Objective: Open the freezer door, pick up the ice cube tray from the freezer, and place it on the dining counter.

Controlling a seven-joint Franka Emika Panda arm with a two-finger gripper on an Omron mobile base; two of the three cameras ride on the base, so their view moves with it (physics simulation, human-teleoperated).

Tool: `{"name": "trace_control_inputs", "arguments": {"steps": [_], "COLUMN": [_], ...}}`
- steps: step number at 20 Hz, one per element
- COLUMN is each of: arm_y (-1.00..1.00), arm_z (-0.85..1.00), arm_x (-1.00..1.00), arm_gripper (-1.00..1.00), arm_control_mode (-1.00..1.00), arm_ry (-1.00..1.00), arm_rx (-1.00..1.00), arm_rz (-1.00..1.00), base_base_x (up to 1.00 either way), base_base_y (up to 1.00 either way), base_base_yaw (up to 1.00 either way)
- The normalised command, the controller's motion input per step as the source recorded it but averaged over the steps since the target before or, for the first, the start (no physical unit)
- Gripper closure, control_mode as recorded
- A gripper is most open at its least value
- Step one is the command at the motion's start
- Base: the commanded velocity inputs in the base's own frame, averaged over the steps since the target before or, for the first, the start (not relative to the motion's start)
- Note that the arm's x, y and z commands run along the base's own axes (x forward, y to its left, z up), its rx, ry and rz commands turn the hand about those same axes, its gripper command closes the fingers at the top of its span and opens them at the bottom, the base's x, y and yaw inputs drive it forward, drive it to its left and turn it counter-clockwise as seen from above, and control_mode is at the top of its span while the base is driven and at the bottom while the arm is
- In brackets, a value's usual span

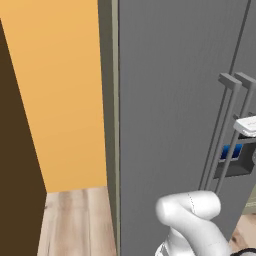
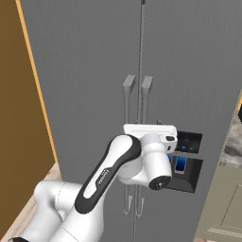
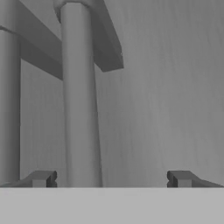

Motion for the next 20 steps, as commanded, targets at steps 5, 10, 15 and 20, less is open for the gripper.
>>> {"name": "trace_control_inputs", "arguments": {"steps": [5,10,15,20], "arm_y": [0.00,0.00,0.00,0.00], "arm_z": [0.00,0.00,0.00,0.00], "arm_x": [0.33,0.03,0.00,0.00], "arm_gripper": [-1.00,-1.00,-1.00,1.00], "arm_control_mode": [-1.00,-1.00,-1.00,-1.00], "arm_ry": [0.00,0.00,0.00,0.00], "arm_rx": [0.00,0.00,0.00,0.00], "arm_rz": [0.00,0.00,0.00,0.00], "base_base_x": [0.00,0.00,0.00,0.00], "base_base_y": [0.00,0.00,0.00,0.00], "base_base_yaw": [0.00,0.00,0.00,0.00]}}
